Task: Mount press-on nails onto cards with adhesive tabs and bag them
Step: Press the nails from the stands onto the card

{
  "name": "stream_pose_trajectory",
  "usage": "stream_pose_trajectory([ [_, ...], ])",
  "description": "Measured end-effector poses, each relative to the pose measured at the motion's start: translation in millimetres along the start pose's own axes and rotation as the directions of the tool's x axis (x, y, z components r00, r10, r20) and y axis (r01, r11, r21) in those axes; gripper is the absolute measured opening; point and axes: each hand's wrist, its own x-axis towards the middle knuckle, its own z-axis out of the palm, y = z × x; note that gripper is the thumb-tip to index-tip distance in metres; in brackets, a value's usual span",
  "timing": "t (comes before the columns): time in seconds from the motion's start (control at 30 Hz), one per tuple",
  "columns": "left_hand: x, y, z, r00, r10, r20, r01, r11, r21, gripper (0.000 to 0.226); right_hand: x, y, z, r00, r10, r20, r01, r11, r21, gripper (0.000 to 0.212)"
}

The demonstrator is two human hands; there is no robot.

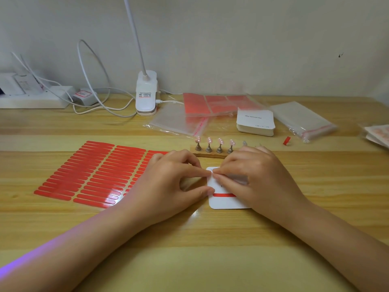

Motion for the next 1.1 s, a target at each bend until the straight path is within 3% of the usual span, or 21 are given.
stream_pose_trajectory([
  [0.53,0.1,-1.3,1.0,1.000,-0.002,0.004,0.002,1.000,0.001,0.035,-0.8,0.0,-1.9,0.995,0.043,0.094,-0.050,0.996,0.075,0.016],
  [0.87,0.7,-0.8,0.3,1.000,-0.003,0.013,0.003,1.000,0.007,0.035,-2.1,1.3,-3.1,0.995,0.023,0.099,-0.023,1.000,-0.001,0.017],
  [1.1,0.6,1.4,-0.5,1.000,-0.018,0.008,0.018,1.000,0.009,0.037,-1.1,7.4,0.6,0.972,0.223,0.080,-0.237,0.919,0.316,0.004],
])
